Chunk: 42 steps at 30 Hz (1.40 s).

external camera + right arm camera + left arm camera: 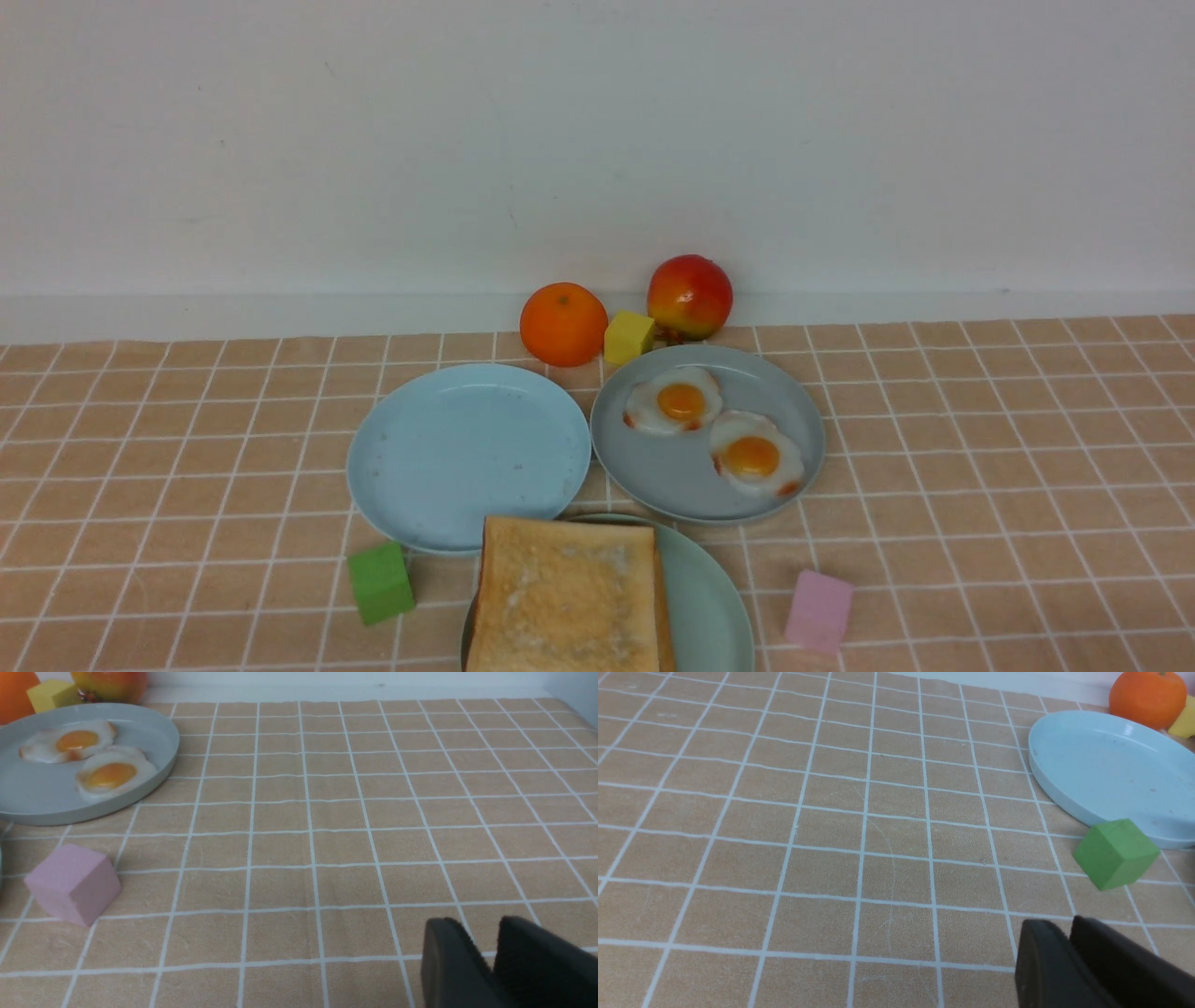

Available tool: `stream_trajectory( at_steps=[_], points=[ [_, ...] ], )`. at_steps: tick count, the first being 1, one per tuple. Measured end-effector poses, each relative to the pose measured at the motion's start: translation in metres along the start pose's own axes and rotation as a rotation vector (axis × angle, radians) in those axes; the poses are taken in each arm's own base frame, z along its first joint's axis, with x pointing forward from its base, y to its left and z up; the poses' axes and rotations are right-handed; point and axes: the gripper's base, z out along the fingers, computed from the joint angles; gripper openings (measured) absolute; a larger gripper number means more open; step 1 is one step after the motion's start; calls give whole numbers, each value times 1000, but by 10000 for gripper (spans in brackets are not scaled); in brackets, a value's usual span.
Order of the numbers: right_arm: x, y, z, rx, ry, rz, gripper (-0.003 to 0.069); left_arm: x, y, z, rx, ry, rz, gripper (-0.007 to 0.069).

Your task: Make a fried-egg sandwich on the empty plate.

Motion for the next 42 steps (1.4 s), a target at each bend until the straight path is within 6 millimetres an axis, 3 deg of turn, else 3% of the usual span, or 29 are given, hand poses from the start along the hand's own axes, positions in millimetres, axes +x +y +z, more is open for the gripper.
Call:
stream_trajectory(
  at_steps=[42],
  points=[
    [0, 0, 0, 0, 0, 0, 221, 0, 0, 0, 0, 0, 0, 120]
  ],
)
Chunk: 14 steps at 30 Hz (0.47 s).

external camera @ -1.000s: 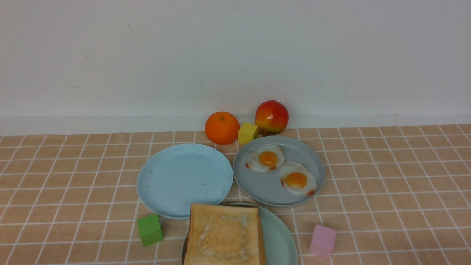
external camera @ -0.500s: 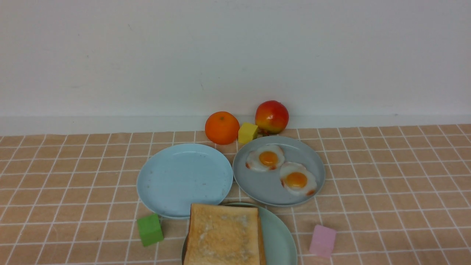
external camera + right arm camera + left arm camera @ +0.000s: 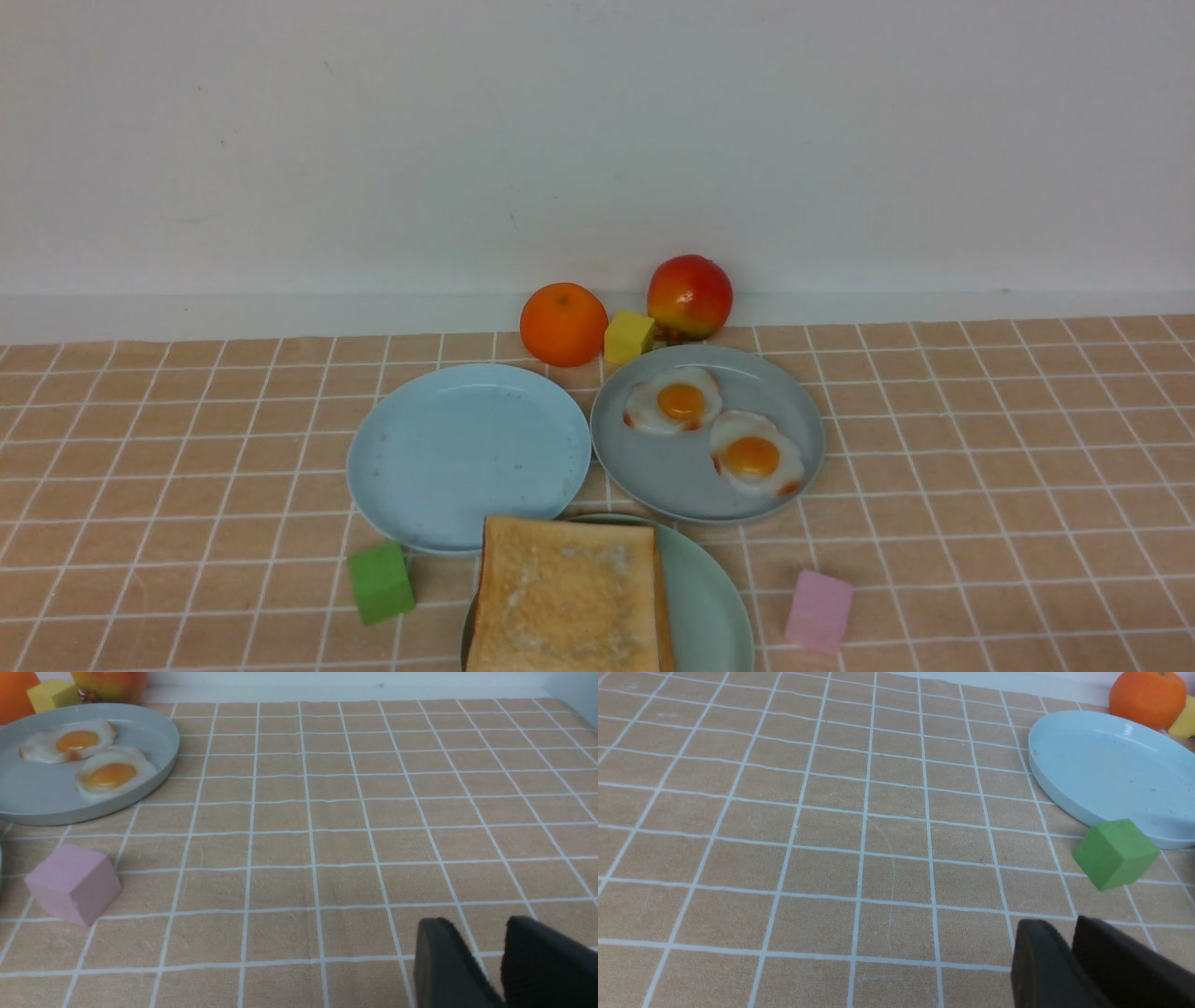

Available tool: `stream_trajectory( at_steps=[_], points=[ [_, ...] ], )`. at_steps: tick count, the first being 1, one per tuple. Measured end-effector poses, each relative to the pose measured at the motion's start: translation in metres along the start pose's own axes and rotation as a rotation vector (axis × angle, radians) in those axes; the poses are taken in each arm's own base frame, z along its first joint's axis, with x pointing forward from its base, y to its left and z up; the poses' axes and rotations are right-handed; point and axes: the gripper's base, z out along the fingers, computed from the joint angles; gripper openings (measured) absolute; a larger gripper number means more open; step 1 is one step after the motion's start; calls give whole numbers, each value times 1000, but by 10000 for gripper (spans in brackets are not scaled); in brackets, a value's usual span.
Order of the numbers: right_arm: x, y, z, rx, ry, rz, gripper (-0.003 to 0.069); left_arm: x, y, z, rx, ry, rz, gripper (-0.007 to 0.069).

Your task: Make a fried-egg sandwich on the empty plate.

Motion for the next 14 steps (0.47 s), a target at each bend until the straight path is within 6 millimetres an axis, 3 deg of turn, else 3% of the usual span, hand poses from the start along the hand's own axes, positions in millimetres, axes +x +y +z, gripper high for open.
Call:
stream_trajectory(
  at_steps=[14],
  points=[
    [0, 0, 0, 0, 0, -3, 237, 0, 0, 0, 0, 0, 0, 134]
  ],
)
